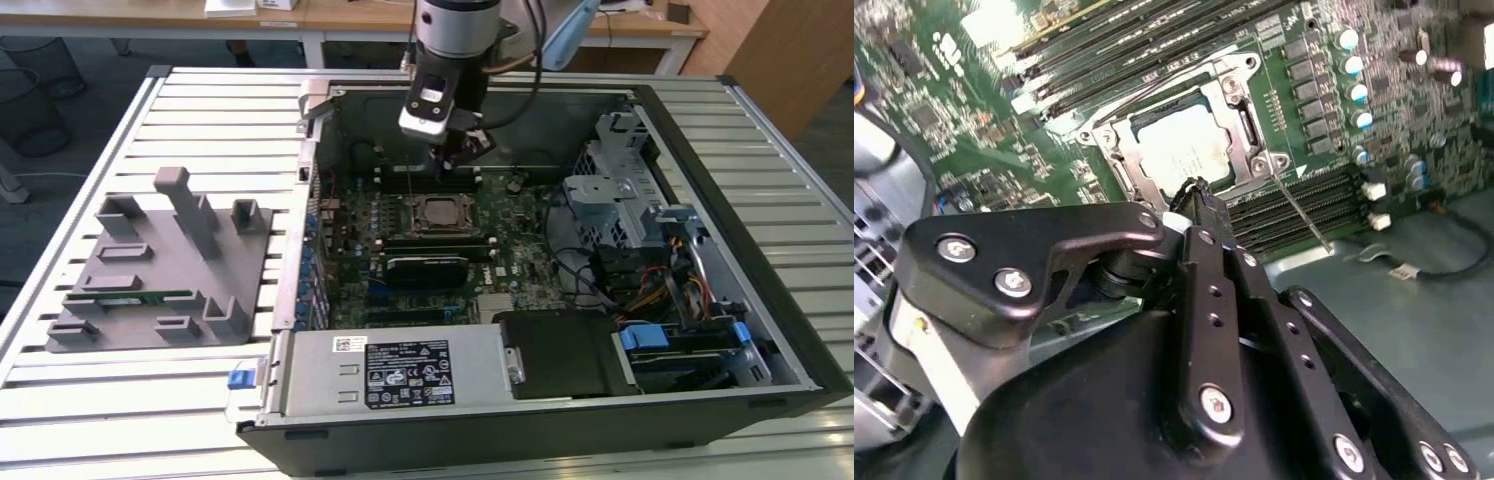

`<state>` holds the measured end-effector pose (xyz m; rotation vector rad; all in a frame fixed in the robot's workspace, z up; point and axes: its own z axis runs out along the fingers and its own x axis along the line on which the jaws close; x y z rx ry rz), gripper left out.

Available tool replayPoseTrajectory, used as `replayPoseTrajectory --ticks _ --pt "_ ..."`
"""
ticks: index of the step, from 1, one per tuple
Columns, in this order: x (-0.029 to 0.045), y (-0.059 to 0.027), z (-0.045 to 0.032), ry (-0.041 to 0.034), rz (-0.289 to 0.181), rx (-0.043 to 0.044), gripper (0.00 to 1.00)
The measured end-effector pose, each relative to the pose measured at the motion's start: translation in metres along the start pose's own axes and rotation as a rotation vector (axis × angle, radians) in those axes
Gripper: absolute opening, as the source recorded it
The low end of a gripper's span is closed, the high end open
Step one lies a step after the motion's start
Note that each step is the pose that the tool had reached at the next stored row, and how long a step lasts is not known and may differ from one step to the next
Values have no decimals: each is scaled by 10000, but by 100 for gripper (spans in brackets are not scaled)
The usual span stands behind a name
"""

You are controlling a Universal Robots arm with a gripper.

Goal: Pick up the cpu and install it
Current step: 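Install the first cpu locking lever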

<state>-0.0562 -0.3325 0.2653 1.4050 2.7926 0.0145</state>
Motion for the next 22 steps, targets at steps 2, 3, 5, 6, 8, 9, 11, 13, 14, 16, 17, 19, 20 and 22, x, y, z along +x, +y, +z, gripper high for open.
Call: replayPoseTrajectory --ticks 2,3,5,6,8,9,11,13,14,16,17,19,20,22 --pt "0 0 6 5 -366 -3 11" --pt "0 0 8 8 -544 -5 11" --pt "0 0 15 14 -904 -9 11" --pt "0 0 18 16 -1101 -10 11" --pt "0 -1 24 22 -1460 -15 11" --pt "0 0 27 25 -1641 -16 11" --pt "0 -1 33 31 -2001 -19 11" --pt "0 -1 39 36 -2376 -22 11" --pt "0 -1 42 39 -2556 -24 11" --pt "1 -1 48 44 -2916 -28 11" --pt "1 -1 51 47 -3094 -29 11" --pt "1 -1 57 52 -3454 -33 11" --pt "1 -1 60 55 -3635 -35 11" --pt "1 -1 67 61 -4010 -39 11"
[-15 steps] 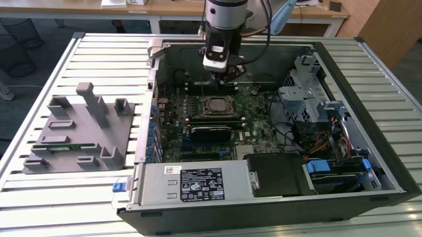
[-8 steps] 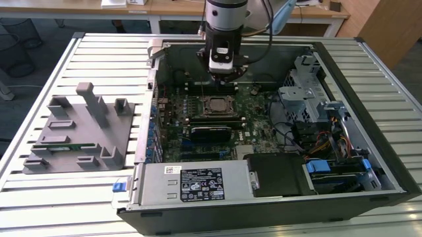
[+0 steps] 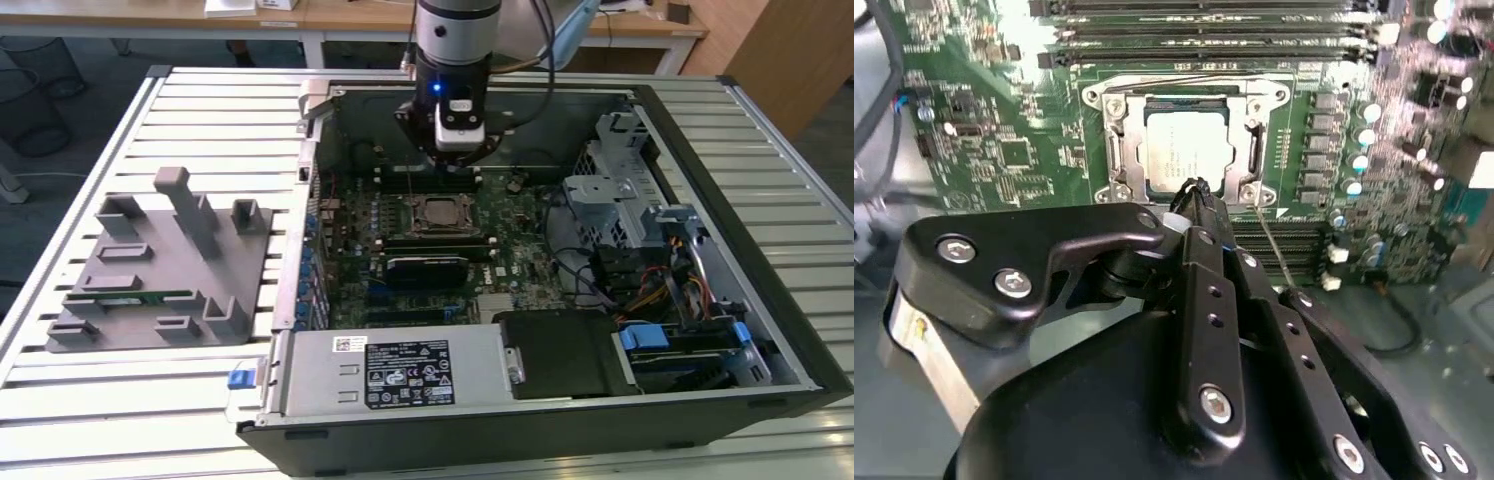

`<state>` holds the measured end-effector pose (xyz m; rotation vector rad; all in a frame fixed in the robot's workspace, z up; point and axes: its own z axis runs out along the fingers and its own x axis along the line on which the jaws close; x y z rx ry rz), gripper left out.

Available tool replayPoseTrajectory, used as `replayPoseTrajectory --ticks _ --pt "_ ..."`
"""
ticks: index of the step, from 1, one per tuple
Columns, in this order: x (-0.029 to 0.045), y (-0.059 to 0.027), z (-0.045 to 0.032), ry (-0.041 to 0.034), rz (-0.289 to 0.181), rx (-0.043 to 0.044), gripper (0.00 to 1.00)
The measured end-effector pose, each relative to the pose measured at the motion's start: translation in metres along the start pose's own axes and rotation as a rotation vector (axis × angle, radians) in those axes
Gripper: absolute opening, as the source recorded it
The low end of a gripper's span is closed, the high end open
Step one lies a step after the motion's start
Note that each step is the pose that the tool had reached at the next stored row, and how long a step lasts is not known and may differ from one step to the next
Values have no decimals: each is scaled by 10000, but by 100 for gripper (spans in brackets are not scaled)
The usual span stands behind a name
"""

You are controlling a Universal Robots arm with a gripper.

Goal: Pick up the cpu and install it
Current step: 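Install the first cpu locking lever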

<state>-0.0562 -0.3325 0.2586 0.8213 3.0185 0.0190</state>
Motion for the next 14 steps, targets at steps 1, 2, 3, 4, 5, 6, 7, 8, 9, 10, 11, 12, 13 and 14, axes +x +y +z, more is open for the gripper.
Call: replayPoseTrajectory --ticks 1,2,3,4,5,6,7,8,9,10,11,12,13,14 --pt "0 0 3 3 -182 -1 11" --pt "0 0 6 5 -360 -3 11" --pt "0 0 9 9 -541 -5 11" --pt "0 0 12 11 -720 -6 11" --pt "0 0 15 14 -900 -9 11" --pt "0 0 17 17 -1080 -10 11" --pt "0 0 21 19 -1275 -12 11" --pt "0 0 24 22 -1457 -14 11" --pt "0 0 27 25 -1635 -16 11" --pt "0 0 30 28 -1816 -18 11" --pt "0 0 32 31 -1995 -19 11" --pt "0 0 36 33 -2175 -21 11" --pt "0 0 39 36 -2356 -23 11" --pt "0 -1 42 39 -2534 -24 11"
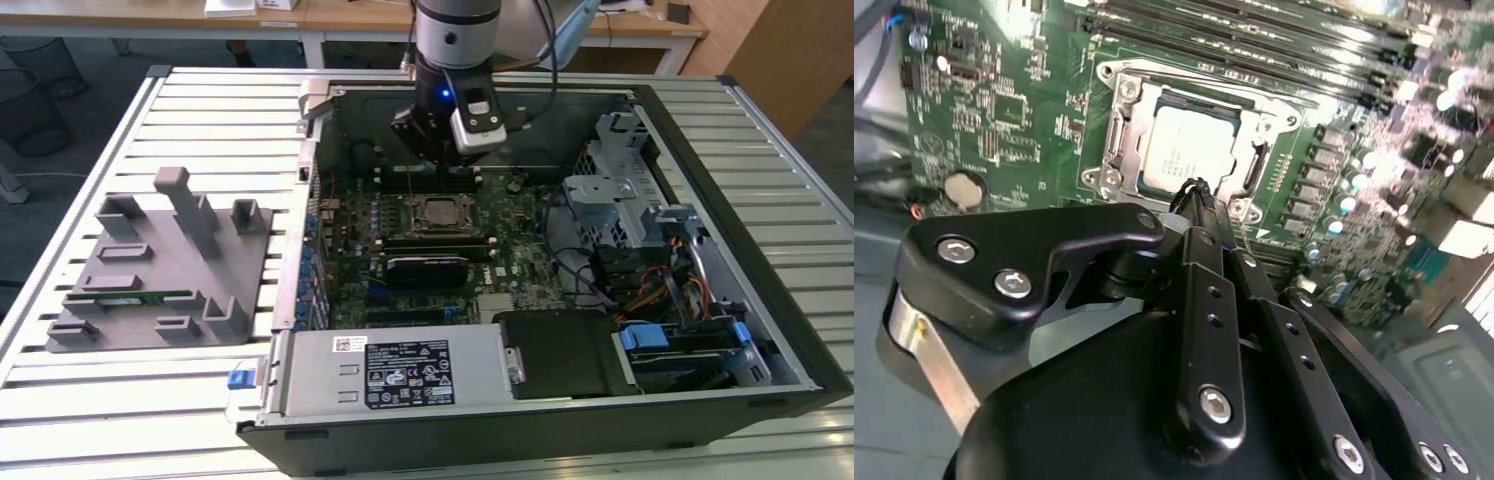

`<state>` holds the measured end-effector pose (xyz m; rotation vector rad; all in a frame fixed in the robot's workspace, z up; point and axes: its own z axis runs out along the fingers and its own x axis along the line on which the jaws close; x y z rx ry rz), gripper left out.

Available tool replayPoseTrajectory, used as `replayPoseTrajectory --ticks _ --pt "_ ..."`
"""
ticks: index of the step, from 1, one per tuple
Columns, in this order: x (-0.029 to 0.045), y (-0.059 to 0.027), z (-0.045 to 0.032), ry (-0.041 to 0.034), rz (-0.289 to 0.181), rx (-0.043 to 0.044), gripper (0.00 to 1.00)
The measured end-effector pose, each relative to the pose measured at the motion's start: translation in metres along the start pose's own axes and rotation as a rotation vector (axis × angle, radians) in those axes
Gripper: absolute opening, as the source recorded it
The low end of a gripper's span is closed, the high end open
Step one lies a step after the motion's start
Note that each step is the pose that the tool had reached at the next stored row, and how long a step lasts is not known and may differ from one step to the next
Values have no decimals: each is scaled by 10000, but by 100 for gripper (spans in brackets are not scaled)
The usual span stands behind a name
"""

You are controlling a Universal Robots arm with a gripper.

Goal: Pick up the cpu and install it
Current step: 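Install the first cpu locking lever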

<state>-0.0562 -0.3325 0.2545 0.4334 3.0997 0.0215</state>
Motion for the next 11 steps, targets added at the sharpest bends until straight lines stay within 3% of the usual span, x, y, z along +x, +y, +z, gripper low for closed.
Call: replayPoseTrajectory --ticks 11 --pt "0 -1 34 31 -2012 -20 11"
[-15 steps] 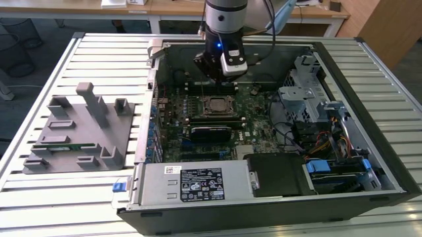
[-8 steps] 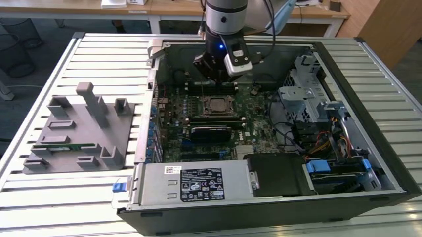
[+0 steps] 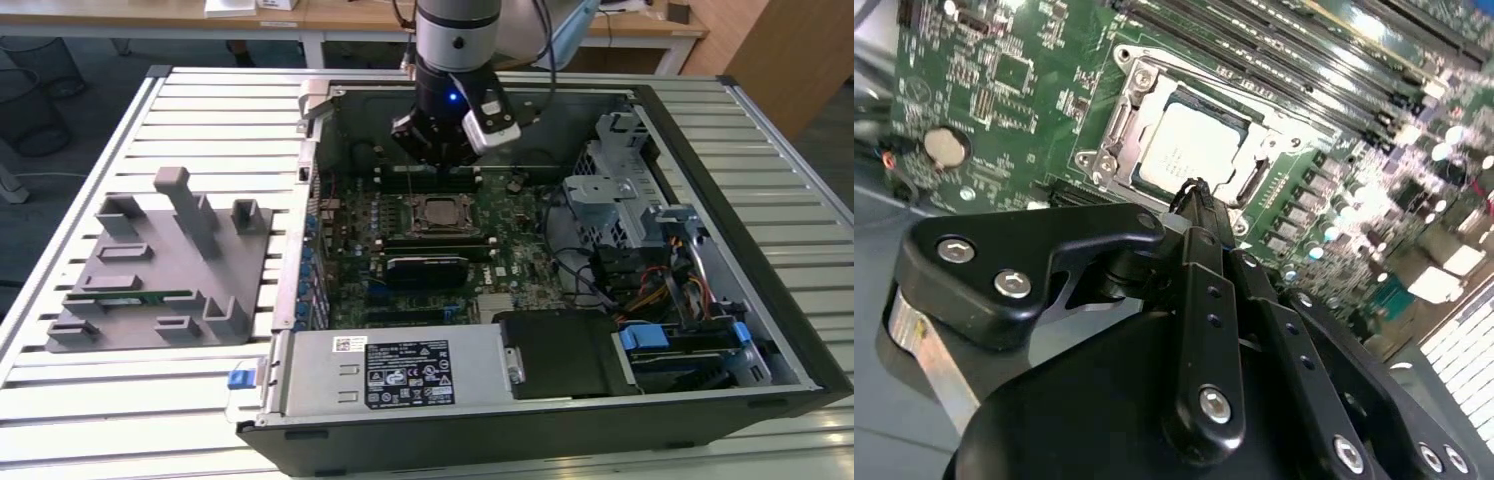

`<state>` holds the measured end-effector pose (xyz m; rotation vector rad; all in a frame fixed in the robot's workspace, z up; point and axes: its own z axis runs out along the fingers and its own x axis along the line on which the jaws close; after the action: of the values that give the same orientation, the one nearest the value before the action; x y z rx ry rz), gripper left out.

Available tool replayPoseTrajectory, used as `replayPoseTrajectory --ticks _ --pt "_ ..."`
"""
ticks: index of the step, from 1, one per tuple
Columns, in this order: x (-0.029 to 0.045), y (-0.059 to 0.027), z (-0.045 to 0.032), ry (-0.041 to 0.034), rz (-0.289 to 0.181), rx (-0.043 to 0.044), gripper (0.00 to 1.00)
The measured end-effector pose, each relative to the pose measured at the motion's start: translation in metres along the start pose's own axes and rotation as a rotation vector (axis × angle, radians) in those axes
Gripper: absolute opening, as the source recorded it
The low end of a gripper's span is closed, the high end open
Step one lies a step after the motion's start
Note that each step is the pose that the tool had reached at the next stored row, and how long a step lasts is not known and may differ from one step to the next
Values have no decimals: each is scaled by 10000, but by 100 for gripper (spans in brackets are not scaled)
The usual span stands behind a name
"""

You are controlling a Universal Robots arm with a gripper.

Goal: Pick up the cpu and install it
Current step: 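Install the first cpu locking lever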

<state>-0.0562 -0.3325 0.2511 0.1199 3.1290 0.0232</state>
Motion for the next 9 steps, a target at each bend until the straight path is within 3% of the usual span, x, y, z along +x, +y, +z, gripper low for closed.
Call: replayPoseTrajectory --ticks 5,9 --pt "11 -1 16 13 -837 -7 11" --pt "138 -11 18 14 -923 -9 11"
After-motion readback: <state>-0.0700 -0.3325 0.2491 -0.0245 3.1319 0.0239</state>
